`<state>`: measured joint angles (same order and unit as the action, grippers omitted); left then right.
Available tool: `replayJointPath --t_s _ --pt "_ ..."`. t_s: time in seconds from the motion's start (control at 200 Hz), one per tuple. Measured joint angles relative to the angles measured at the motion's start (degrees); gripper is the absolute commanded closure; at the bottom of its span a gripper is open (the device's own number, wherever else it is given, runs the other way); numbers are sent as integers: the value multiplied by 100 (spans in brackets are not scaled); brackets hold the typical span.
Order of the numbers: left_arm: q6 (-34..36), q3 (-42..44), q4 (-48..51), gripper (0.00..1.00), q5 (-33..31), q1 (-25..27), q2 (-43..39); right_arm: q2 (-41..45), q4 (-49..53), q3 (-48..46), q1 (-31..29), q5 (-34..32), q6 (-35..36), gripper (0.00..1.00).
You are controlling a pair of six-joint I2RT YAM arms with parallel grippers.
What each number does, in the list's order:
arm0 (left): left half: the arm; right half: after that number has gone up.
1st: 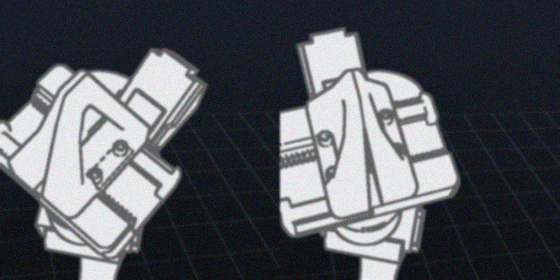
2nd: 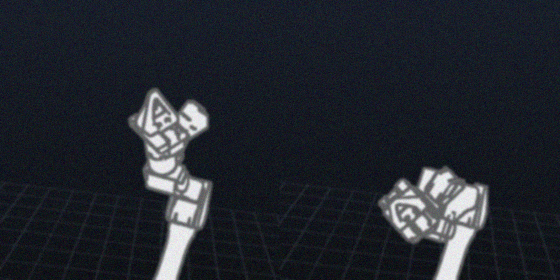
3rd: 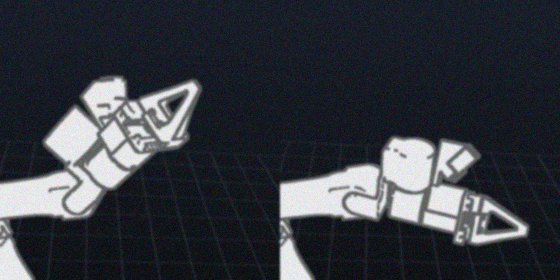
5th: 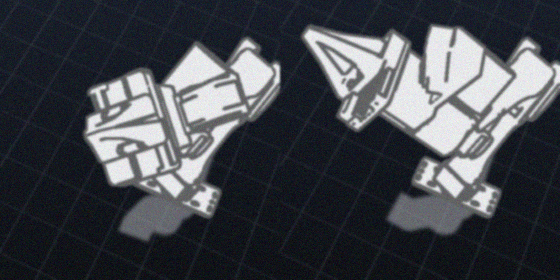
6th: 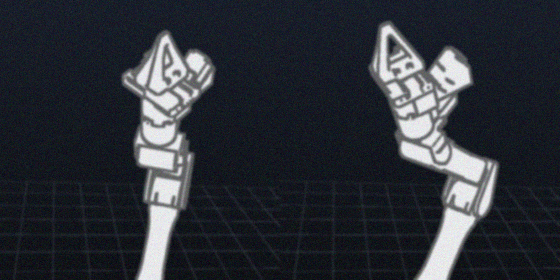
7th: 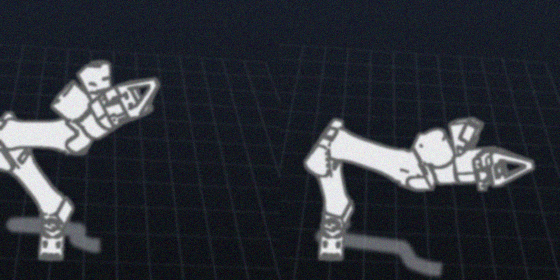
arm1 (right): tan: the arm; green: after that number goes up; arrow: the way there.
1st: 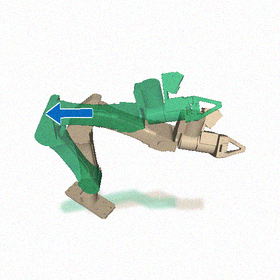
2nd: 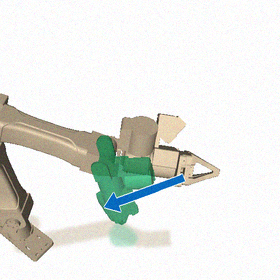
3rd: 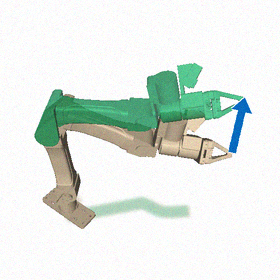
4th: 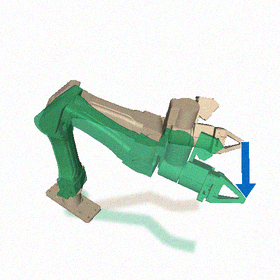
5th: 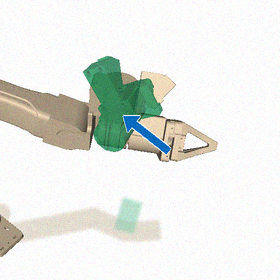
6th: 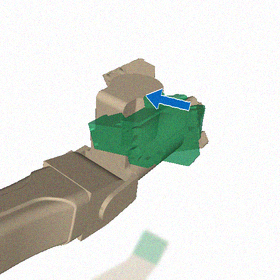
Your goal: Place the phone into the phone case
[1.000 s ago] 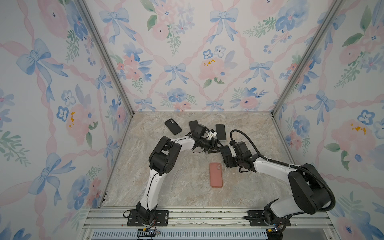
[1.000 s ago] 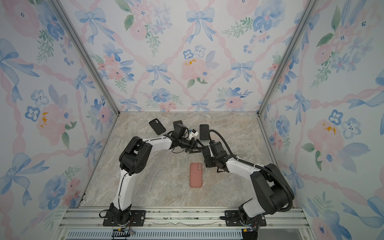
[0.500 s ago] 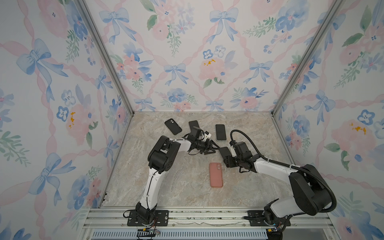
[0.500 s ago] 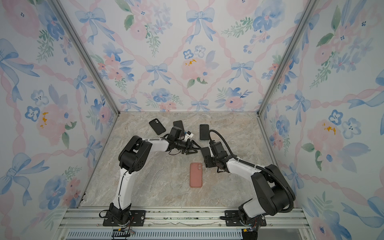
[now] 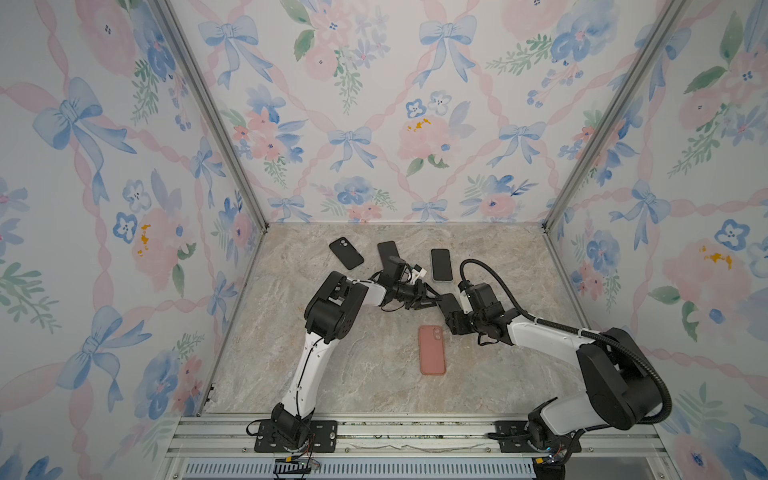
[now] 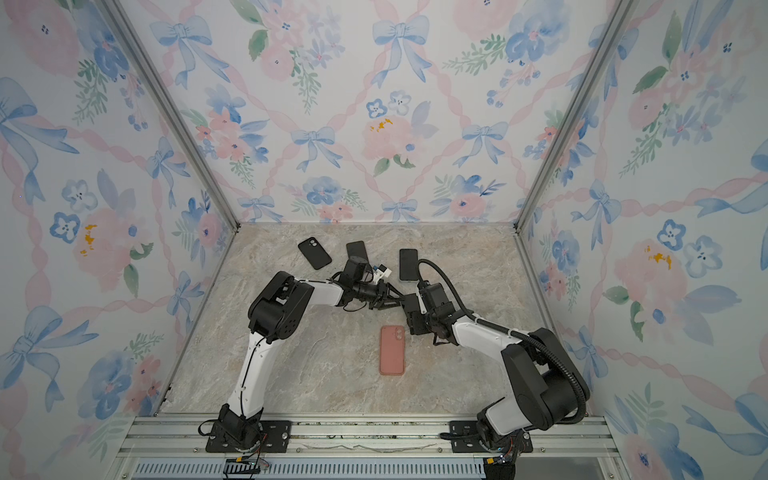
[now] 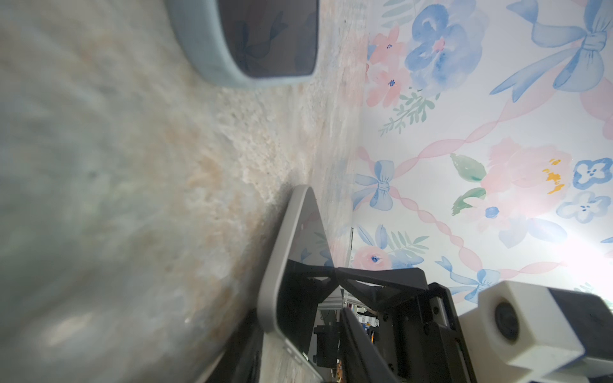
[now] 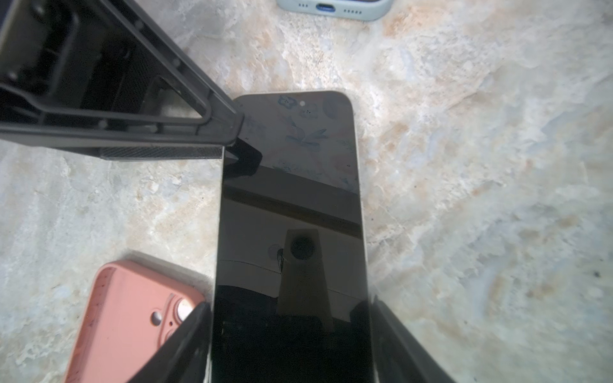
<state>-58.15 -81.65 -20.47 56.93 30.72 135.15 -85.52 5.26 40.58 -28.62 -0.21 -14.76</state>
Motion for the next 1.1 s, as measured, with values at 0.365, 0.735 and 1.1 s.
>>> replayJointPath --t_s 0.365,0.735,1.1 --pt "-229 -68 -236 80 15 0 83 0 0 0 -33 -22 0 47" --pt "-306 -68 -293 93 101 0 90 0 55 0 -35 -20 -28 44" --pt "-306 -66 -376 96 127 4 90 0 72 0 -44 -26 -120 32"
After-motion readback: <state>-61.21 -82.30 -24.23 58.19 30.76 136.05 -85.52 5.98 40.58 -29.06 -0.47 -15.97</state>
